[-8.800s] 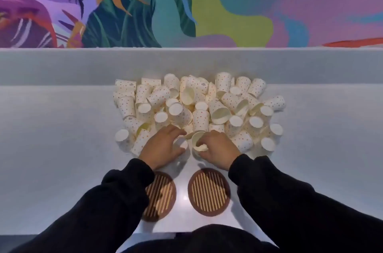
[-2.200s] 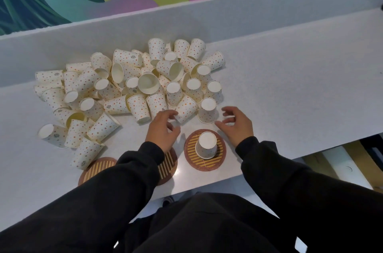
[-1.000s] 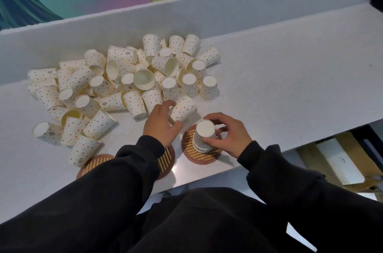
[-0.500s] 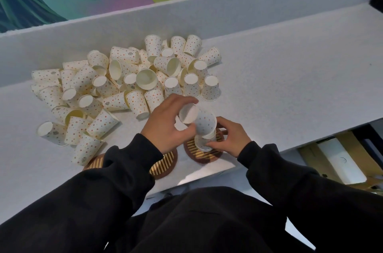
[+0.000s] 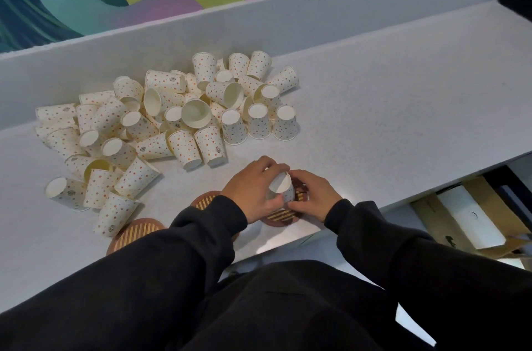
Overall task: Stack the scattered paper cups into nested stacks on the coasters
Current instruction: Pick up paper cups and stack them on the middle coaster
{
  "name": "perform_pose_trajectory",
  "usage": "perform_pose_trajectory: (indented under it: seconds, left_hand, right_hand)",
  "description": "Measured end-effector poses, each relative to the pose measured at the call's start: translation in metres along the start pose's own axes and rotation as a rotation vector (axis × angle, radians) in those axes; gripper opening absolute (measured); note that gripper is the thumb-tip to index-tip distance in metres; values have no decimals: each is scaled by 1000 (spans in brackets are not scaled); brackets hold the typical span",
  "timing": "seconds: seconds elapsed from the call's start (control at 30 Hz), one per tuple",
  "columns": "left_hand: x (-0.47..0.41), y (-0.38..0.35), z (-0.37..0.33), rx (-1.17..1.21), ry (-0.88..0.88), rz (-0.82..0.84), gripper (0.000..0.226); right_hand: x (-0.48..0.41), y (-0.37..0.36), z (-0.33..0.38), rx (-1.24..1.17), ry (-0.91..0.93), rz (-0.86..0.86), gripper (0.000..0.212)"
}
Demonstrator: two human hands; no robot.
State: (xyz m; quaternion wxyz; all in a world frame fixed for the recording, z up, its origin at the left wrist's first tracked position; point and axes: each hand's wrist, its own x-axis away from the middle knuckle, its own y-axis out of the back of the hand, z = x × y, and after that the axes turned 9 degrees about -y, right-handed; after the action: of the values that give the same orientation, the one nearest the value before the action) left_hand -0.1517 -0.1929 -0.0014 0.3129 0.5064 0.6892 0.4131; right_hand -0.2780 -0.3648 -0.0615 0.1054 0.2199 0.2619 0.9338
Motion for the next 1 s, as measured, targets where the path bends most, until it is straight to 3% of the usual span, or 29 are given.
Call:
perform_pose_trajectory:
  seconds: [0.37,0.5,0.57,0.7,0.8,1.0]
  left_hand:
    - [-1,-10,2,9,13,3,68]
    - [1,5,8,154,77,91,85]
    - [6,19,18,185,102,64,79]
    - [8,44,63,-189,130,-2,65]
    - [5,52,94,-573,130,127,61]
    - [3,56,121,-792,57,322,58]
  right_hand:
    - [-2,2,2,47,5,6,62]
    - [-7,16,2,35,-28,52,69]
    - [-13,31,3,22,-45,16,65]
    - [-39,64,18,-79,-129,-184,51]
    - [-71,77,38,-184,-198,-316,57]
    - [-123,73,67,-223,-277,-296,77]
